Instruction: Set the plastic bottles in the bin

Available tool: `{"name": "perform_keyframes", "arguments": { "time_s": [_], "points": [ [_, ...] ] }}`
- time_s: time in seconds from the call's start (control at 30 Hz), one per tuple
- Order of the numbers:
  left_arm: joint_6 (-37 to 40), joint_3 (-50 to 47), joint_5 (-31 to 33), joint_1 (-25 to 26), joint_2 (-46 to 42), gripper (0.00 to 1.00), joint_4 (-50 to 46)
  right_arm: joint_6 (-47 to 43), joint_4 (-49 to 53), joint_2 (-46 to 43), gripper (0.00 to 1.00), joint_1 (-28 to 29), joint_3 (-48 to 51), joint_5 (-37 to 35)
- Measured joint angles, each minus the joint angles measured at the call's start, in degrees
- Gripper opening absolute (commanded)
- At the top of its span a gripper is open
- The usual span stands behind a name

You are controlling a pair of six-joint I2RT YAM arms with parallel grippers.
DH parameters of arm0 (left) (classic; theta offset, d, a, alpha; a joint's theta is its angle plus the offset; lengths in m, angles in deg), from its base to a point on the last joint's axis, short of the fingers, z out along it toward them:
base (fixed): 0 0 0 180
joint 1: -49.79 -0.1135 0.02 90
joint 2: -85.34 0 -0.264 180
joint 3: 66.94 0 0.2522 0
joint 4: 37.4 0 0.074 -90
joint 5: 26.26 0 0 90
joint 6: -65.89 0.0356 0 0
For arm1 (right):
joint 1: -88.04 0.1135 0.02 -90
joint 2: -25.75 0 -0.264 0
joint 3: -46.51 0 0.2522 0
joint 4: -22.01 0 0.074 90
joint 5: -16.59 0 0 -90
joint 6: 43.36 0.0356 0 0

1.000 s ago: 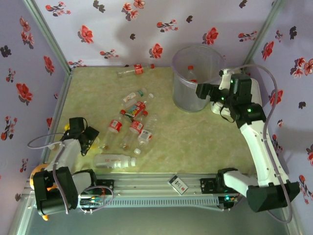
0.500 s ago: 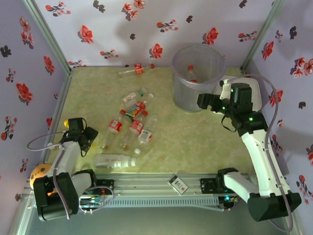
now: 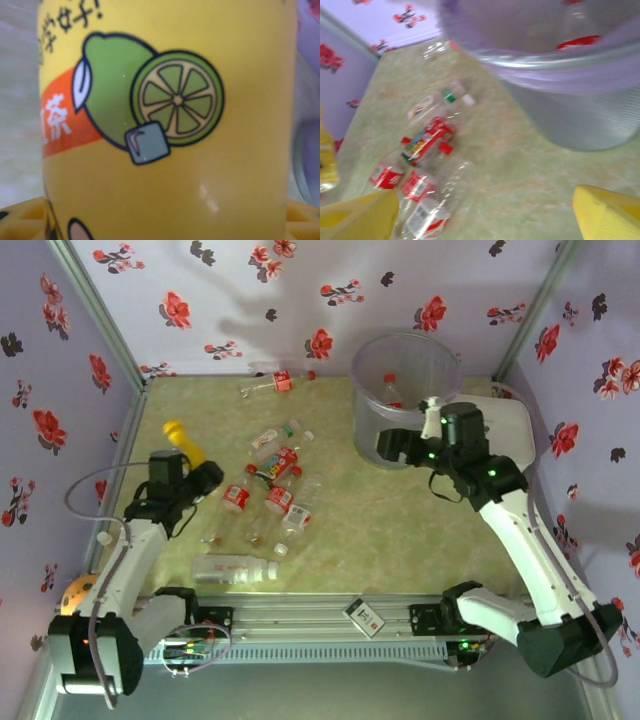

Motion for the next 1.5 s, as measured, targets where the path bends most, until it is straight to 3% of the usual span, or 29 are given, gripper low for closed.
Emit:
{"name": "perform_keyframes", "arguments": {
  "time_s": [0.17, 0.3, 0.43, 0.63, 1.03, 1.23, 1.5],
  "points": [
    [3.89, 2.29, -2.34, 10.32, 3.52, 0.00, 6.36, 3.85, -8.24, 6.03, 0.80, 7.34, -1.75, 0.04],
    [6.54, 2.36, -5.49, 14.88, 6.32, 0.00, 12.02, 8.04, -14.10, 12.57, 0.73, 11.65, -2.58, 0.11],
    [9.07, 2.36, -9.94, 17.35, 9.22, 0.00, 17.07, 11.13, -17.88, 20.02, 0.74, 14.95, -4.63, 0.94],
    [12.92, 2.36, -14.60, 19.65, 10.62, 0.00, 21.62, 14.64, -22.60, 24.79, 0.82, 15.89, -5.51, 3.13],
    [15.28, 2.12, -17.11, 21.53, 11.50, 0.00, 25.22, 20.70, -31.69, 30.71, 0.82, 15.89, -6.47, 8.39],
    [15.28, 1.97, -17.46, 22.23, 11.89, 0.00, 27.28, 22.75, -34.23, 32.15, 0.78, 15.89, -6.47, 10.14],
    [15.28, 1.66, -17.29, 22.34, 12.04, 0.00, 28.00, 24.24, -35.82, 32.83, 0.60, 15.72, -6.47, 11.10]
  ]
}}
